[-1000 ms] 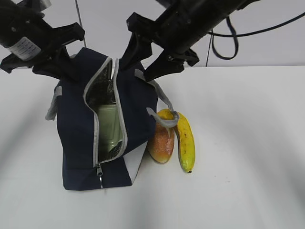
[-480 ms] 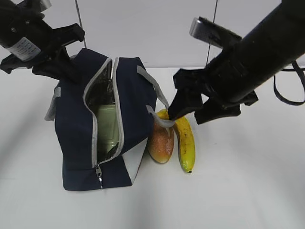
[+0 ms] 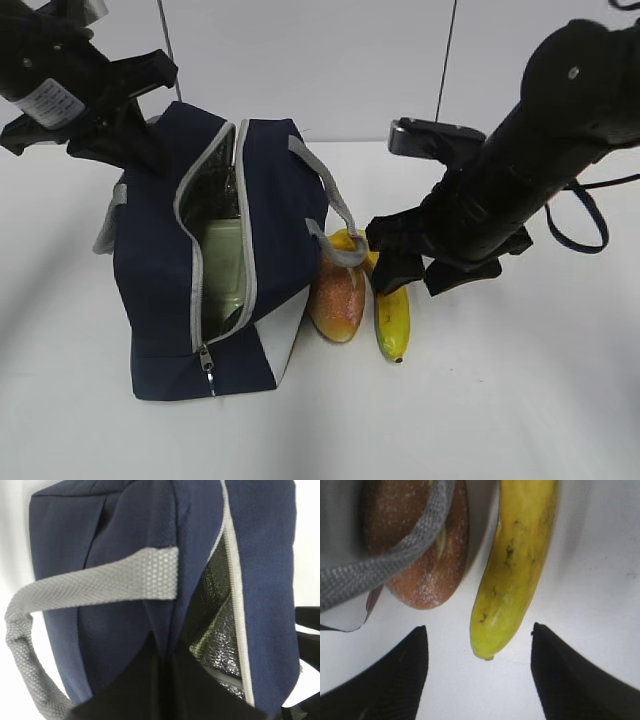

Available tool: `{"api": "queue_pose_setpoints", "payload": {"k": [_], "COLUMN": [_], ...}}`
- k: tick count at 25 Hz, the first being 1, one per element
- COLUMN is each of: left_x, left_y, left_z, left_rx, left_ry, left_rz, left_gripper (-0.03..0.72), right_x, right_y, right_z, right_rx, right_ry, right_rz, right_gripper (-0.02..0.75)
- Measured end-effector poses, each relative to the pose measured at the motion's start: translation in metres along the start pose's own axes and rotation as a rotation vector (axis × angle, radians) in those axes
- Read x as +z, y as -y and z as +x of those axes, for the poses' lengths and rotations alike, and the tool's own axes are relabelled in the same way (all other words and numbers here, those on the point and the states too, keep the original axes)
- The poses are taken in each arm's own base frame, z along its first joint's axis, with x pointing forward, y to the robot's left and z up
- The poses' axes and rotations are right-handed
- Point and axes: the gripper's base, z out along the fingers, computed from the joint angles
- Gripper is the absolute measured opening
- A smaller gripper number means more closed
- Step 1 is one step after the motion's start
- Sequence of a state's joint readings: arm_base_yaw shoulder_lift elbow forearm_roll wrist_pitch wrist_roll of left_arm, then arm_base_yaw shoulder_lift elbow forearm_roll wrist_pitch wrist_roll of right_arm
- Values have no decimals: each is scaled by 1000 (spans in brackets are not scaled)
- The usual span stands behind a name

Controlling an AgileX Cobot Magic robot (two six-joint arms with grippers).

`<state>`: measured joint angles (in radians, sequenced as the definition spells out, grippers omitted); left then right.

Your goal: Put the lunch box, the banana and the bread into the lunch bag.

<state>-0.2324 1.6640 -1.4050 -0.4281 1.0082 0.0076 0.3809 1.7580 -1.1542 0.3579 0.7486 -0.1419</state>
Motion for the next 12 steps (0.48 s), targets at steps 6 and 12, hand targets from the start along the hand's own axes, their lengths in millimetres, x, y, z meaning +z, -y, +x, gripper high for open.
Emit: {"api": "queue_pose_setpoints", "payload": {"k": [6,12], "left_x": [0,0], "left_y": [0,0], "left_z": [0,0], "left_rx": [0,0], "left_ry": [-1,-1], "left_rz": [0,0], "left_gripper": [-3,-3], "right_x": [25,35], "right_y": [12,28], "right_z": [-12,-27], "right_rx": [27,51], "right_ry": [-32,-23], "right_rz": [38,64], "right_gripper": [477,476]}}
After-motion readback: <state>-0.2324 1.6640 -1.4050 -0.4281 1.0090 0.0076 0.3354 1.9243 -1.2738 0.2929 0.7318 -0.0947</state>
